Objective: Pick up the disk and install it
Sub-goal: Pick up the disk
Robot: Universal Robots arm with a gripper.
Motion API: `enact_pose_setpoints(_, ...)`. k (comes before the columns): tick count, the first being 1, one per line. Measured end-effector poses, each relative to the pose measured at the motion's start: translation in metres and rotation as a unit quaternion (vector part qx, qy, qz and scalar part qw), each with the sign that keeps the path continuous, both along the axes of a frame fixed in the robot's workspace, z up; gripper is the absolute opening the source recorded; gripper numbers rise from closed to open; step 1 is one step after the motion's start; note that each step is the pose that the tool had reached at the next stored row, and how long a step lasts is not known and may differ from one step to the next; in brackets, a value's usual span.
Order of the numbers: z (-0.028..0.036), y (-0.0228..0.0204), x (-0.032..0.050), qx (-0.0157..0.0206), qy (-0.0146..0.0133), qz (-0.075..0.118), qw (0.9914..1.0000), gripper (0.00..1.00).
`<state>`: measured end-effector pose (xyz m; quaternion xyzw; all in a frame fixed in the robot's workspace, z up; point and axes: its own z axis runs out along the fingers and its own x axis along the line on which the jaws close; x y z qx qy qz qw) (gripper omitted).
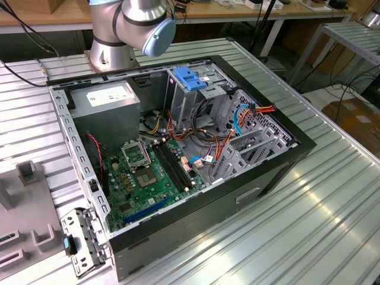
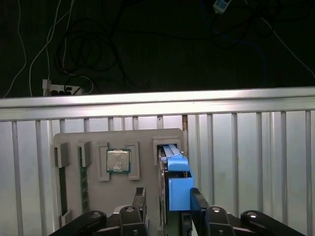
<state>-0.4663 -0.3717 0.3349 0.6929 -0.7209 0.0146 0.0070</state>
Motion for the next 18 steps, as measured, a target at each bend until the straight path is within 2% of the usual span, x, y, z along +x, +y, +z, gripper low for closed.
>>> enact_pose_setpoints(5, -0.0005, 0.0005, 0.0000, 0.0001, -0.0001, 0.000, 1.00000, 0.48)
enact_pose_setpoints(12, 0.0025, 0.0005, 0.0000, 0.0002, -0.0003, 0.000, 1.00000, 0.48)
enact_pose_setpoints(18, 0.0001, 0.0049, -0.0001, 0.0002, -0.0003, 0.000, 1.00000, 0.48)
